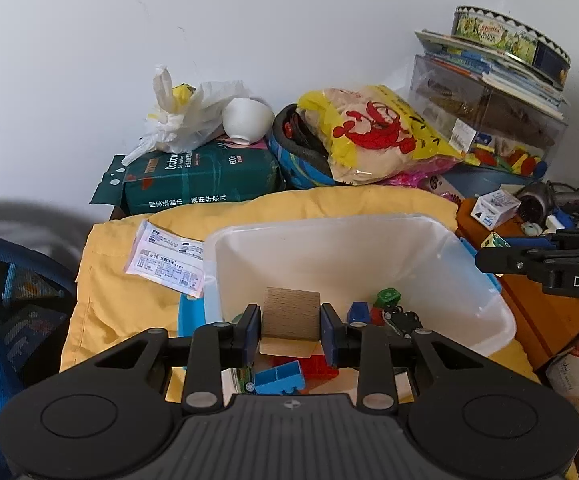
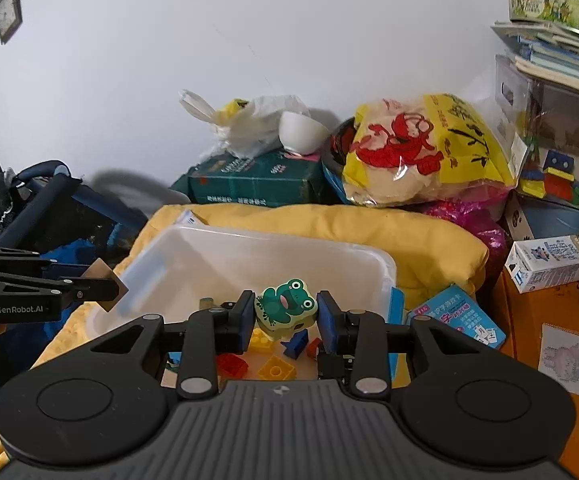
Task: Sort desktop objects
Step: 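Open both tools to drop the wooden cube and frog block into the bin, then grasp the blue airplane disc with the left tool while the right tool grasps a black car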
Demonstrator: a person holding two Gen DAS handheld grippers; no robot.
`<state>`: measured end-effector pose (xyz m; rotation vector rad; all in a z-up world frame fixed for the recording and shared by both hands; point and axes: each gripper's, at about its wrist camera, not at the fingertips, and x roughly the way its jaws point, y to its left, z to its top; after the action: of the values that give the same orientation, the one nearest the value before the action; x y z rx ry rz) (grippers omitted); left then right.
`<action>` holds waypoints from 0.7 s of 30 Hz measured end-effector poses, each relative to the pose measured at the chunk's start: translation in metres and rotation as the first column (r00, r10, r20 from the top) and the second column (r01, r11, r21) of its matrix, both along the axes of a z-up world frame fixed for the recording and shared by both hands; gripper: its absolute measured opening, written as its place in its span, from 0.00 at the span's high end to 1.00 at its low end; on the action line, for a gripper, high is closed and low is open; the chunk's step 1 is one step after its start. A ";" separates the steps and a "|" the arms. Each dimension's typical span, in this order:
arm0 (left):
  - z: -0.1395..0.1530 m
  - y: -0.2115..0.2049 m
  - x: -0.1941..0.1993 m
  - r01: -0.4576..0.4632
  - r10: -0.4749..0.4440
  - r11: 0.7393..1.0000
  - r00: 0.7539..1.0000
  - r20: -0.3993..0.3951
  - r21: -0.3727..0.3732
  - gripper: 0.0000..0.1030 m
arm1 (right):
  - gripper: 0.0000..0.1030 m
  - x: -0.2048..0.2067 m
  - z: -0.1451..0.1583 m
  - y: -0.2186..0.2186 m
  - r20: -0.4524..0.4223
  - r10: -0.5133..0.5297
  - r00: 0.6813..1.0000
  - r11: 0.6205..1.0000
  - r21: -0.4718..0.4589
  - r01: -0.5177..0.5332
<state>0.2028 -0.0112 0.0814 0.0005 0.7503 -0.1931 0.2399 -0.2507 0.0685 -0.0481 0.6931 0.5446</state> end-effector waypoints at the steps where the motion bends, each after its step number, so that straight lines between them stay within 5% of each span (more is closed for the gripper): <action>1: 0.000 -0.001 0.003 0.002 -0.002 1.000 1.000 -0.001 0.004 0.66 | 0.64 0.003 -0.001 0.001 -0.006 0.000 1.000 1.000 -0.004 0.000; 12: -0.006 -0.004 0.022 -0.002 0.002 1.000 1.000 -0.031 0.012 0.65 | 0.64 0.017 -0.012 0.006 -0.040 0.005 0.999 0.999 -0.038 -0.006; 14: -0.008 -0.003 0.024 -0.014 0.014 1.000 0.999 -0.032 0.003 0.51 | 0.63 0.020 -0.015 0.006 -0.050 -0.008 0.999 0.999 -0.050 0.005; 17: -0.012 -0.003 0.024 -0.033 0.034 0.999 0.999 -0.031 0.029 0.43 | 0.40 0.021 -0.020 0.005 -0.040 -0.033 0.999 0.996 -0.079 0.030; 21: -0.012 0.000 0.011 -0.019 0.019 0.999 1.000 -0.005 0.044 0.43 | 0.39 0.013 -0.022 0.000 -0.021 -0.022 1.000 0.996 -0.088 0.020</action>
<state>0.2142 -0.0109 0.0692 0.0349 0.7593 -0.1588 0.2526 -0.2511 0.0466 -0.1174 0.7378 0.4949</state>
